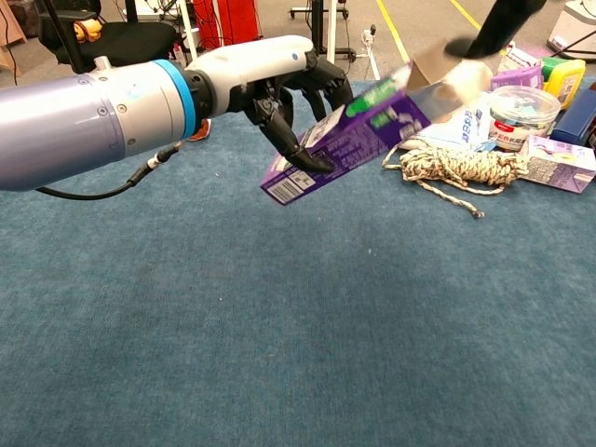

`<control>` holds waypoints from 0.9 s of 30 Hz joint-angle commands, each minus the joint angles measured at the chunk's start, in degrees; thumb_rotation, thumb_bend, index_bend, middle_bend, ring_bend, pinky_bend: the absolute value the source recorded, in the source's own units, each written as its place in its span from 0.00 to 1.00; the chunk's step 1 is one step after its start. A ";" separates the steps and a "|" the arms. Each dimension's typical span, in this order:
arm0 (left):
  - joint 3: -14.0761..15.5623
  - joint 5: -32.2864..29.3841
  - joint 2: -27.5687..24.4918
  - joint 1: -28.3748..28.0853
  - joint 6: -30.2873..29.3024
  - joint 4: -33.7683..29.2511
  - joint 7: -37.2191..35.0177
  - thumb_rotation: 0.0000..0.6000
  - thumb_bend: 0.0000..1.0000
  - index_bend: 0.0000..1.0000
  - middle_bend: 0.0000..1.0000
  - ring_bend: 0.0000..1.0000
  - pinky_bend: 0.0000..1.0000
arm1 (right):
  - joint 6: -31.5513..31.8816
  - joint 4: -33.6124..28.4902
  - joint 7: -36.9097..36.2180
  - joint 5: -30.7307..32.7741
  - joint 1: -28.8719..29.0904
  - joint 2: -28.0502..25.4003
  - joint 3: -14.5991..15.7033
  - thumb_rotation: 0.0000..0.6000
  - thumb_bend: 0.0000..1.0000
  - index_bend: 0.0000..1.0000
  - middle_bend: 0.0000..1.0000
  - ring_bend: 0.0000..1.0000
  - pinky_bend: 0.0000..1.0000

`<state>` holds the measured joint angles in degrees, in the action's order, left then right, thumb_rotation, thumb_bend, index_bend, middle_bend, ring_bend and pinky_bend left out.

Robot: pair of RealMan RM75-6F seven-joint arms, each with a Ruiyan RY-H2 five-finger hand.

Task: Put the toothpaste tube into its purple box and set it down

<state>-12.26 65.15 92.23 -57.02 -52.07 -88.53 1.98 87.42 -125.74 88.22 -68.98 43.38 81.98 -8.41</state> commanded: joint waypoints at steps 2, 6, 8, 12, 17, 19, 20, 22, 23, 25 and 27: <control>-0.57 3.55 0.55 1.81 -1.09 2.26 -6.05 1.00 0.20 0.42 0.35 0.31 0.54 | 1.82 1.02 0.07 -2.92 -0.47 -3.70 -2.08 1.00 0.28 0.07 0.11 0.11 0.27; -0.29 7.11 0.57 3.41 -2.24 4.28 -12.36 1.00 0.20 0.42 0.35 0.31 0.54 | 1.95 4.27 -5.69 -2.86 -1.83 -8.12 -4.36 1.00 0.28 0.08 0.12 0.12 0.28; -0.04 8.17 0.27 3.77 -2.36 5.00 -13.73 1.00 0.20 0.42 0.35 0.31 0.54 | 1.88 5.71 -8.61 -2.04 -2.57 -9.53 -5.11 1.00 0.28 0.09 0.13 0.12 0.28; 0.26 9.85 -0.57 4.31 -2.68 6.42 -14.96 1.00 0.20 0.42 0.35 0.31 0.54 | 1.12 8.88 -14.73 1.34 -4.20 -12.20 -6.63 1.00 0.28 0.09 0.13 0.13 0.29; 2.20 11.58 -3.26 4.15 -1.61 9.58 -7.83 1.00 0.20 0.42 0.35 0.31 0.54 | -1.44 14.28 -22.38 6.78 -7.14 -14.42 -5.98 1.00 0.28 0.09 0.13 0.13 0.29; 2.95 10.42 -4.21 3.85 -0.22 10.18 -2.19 1.00 0.20 0.42 0.35 0.31 0.54 | -2.87 16.53 -25.46 7.34 -7.85 -14.64 -5.32 1.00 0.28 0.09 0.13 0.13 0.29; 3.27 9.66 -4.48 3.74 0.32 10.56 0.71 1.00 0.20 0.42 0.36 0.31 0.54 | -3.43 17.54 -26.73 7.57 -8.20 -14.63 -4.98 1.00 0.28 0.09 0.13 0.13 0.30; 3.69 7.89 -4.68 3.64 1.17 11.17 5.44 1.00 0.20 0.42 0.36 0.31 0.54 | -4.22 19.21 -28.78 7.76 -8.71 -14.44 -4.46 1.00 0.28 0.09 0.13 0.13 0.30; 3.96 6.08 -4.66 3.58 1.92 11.64 9.02 1.00 0.20 0.42 0.36 0.31 0.54 | -4.88 20.47 -30.31 7.90 -9.10 -14.22 -4.04 1.00 0.28 0.09 0.13 0.13 0.30; 4.21 3.43 -4.47 3.47 2.87 12.26 13.27 1.00 0.20 0.42 0.36 0.32 0.54 | -5.64 21.93 -31.90 8.10 -9.52 -13.95 -3.54 1.00 0.28 0.09 0.13 0.13 0.30; 4.36 0.16 -3.96 3.31 3.82 13.04 17.46 1.00 0.20 0.42 0.36 0.32 0.54 | -6.47 23.60 -33.75 8.24 -9.97 -13.56 -3.04 1.00 0.28 0.09 0.13 0.13 0.30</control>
<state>-9.01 70.71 88.46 -53.29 -50.71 -77.50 11.94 81.91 -103.35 55.78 -61.12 34.10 68.11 -12.13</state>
